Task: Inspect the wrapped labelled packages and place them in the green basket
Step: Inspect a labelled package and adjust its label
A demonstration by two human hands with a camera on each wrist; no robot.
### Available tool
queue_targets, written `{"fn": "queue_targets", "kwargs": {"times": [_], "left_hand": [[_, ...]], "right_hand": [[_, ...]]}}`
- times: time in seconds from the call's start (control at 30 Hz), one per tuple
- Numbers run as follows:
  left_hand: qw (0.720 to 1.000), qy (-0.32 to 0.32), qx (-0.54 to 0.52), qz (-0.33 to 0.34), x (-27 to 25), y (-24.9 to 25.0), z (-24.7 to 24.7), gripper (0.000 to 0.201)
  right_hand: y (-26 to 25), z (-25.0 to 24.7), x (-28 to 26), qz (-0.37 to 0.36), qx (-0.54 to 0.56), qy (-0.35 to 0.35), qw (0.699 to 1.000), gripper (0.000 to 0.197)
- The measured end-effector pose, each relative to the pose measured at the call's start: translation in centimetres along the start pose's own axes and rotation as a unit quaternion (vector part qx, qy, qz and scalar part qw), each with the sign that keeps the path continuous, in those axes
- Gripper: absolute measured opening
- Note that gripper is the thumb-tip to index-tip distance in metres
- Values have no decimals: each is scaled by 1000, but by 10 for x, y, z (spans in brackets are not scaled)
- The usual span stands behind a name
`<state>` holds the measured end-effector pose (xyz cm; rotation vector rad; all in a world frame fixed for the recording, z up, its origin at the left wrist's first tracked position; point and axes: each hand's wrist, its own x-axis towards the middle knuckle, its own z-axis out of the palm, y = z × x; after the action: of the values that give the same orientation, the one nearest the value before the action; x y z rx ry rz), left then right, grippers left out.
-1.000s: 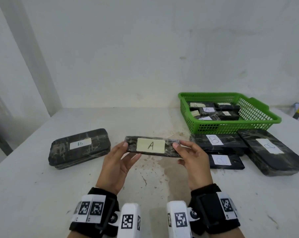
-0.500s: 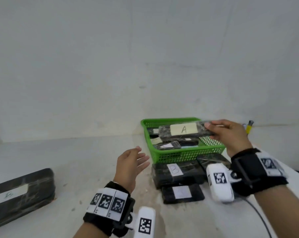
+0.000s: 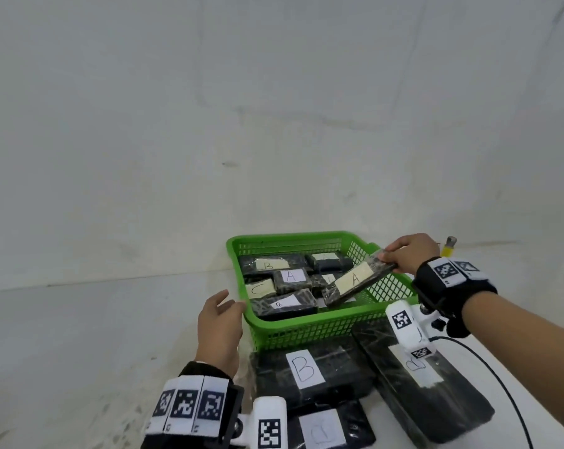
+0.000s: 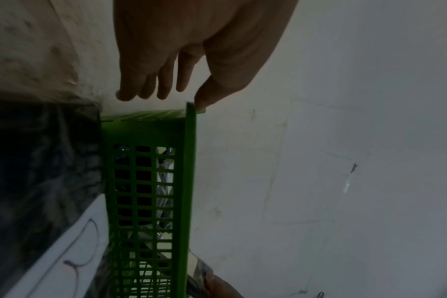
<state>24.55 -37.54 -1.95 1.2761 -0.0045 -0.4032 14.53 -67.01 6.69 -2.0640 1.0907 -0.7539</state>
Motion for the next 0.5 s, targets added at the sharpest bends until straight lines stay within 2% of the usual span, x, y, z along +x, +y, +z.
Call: {"fn": "queue_targets", "kwargs": {"times": [0.1, 0.23, 0.33, 0.4, 0.47, 0.5], "left_hand": [[1000, -27, -10, 11, 2, -4, 0, 34], [999, -26, 9, 43, 5, -6, 1, 29], [999, -36, 2, 37, 5, -5, -2, 28], [998, -45, -5, 35, 3, -3, -3, 27], [998, -49, -7, 37, 2, -2, -3, 26], [998, -48, -7, 39, 2, -2, -3, 26]], "right_hand": [[9, 7, 7, 21, -7, -36, 999, 15], [18, 18, 17, 22, -36, -94, 995, 7], [21, 21, 22, 19, -96, -105, 990, 5], [24, 23, 28, 20, -132, -93, 987, 13], [29, 25, 33, 24, -180, -99, 978, 3], [32, 26, 37, 26, -200, -108, 974, 11]]}}
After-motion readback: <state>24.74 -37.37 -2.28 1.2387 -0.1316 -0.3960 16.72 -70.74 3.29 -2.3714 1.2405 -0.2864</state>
